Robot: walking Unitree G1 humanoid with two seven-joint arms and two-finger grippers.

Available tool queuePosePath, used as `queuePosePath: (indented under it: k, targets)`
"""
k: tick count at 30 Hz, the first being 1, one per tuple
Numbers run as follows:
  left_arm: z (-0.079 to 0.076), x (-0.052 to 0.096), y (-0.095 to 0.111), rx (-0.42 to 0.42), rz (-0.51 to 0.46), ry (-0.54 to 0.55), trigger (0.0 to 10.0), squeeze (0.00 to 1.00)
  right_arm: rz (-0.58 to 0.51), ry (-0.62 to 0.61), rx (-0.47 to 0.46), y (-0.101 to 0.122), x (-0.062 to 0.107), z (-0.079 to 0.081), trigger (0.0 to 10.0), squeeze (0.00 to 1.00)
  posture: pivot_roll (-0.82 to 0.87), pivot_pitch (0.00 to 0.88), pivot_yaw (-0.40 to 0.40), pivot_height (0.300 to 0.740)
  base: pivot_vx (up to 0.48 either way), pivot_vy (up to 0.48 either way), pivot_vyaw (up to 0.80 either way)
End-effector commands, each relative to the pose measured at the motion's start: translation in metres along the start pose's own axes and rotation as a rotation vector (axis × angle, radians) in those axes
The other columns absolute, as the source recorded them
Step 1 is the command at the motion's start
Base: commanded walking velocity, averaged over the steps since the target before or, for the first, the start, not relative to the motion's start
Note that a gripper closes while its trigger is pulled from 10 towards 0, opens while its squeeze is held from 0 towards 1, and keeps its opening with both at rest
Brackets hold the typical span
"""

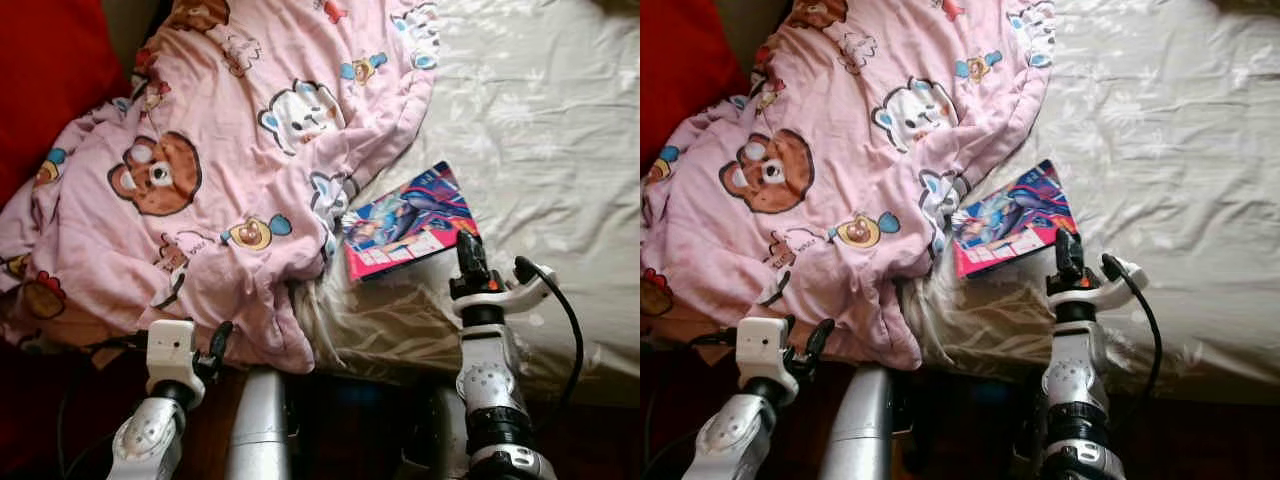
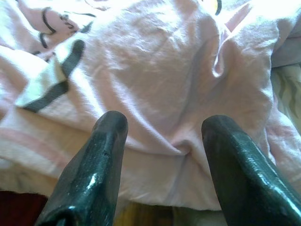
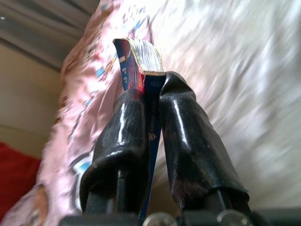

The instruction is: Clean up the room

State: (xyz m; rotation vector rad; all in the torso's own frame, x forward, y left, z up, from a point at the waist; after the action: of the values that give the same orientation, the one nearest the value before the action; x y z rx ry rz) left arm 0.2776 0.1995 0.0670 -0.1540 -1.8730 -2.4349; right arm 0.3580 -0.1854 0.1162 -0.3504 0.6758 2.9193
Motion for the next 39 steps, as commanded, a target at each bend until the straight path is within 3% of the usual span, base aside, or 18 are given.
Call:
queuePosePath:
  k: [1, 4, 7, 12, 16, 28, 39]
  targets:
    - [0.006, 0.004, -0.017, 0.01, 0.052, 0.04, 10.0, 0.0, -0.011, 0.001, 0.089, 0.008, 0.004, 0.003, 10.0, 0.0, 0.03, 0.183, 0.042, 0.607, 0.0, 0.0, 0.0]
    - [0.005, 0.0, -0.026, 0.041, 0.074, 0.061, 10.0, 0.0, 0.03, -0.016, 0.267, 0.013, 0.01, 0.002, 10.0, 0.0, 0.0, 0.157, 0.018, 0.607, 0.0, 0.0, 0.0]
    - [0.002, -0.003, -0.032, 0.042, 0.082, 0.063, 10.0, 0.0, 0.052, -0.043, 0.363, 0.019, 0.016, -0.003, 10.0, 0.0, -0.02, 0.146, 0.004, 0.607, 0.0, 0.0, 0.0]
    - [-0.004, -0.006, -0.05, 0.063, 0.129, 0.078, 10.0, 0.0, 0.079, -0.093, 0.436, 0.028, 0.026, -0.016, 10.0, 0.0, -0.04, 0.112, -0.02, 0.642, 0.0, 0.0, 0.0]
    - [-0.005, -0.004, -0.062, 0.083, 0.167, 0.091, 10.0, 0.0, 0.125, -0.08, 0.512, 0.02, 0.028, -0.013, 10.0, 0.0, -0.05, 0.089, -0.029, 0.667, 0.0, 0.0, 0.0]
    - [-0.006, -0.006, -0.072, 0.101, 0.173, 0.116, 10.0, 0.0, 0.147, -0.103, 0.55, 0.017, 0.032, -0.017, 10.0, 0.0, -0.04, 0.037, -0.042, 0.74, 0.0, 0.0, 0.0]
    - [-0.009, -0.005, -0.077, 0.095, 0.171, 0.101, 10.0, 0.0, 0.137, -0.172, 0.562, 0.014, 0.034, -0.026, 10.0, 0.0, -0.05, 0.014, -0.035, 0.74, 0.0, 0.0, 0.0]
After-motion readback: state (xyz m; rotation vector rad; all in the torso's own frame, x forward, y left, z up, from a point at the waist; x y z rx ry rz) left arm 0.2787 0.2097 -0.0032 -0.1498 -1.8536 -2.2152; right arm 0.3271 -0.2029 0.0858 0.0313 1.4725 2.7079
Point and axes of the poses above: a point about 5 cm out from each wrist's last joint towards the gripper, its own x axis pointing back from the gripper into the wrist, its own y axis along the axis of the wrist's last joint, z = x × y, the point moved 3 cm from there along -x, pointing out of the wrist towards the gripper, and after that the axes turned 14 degrees about -x, right-handed, at the moved point
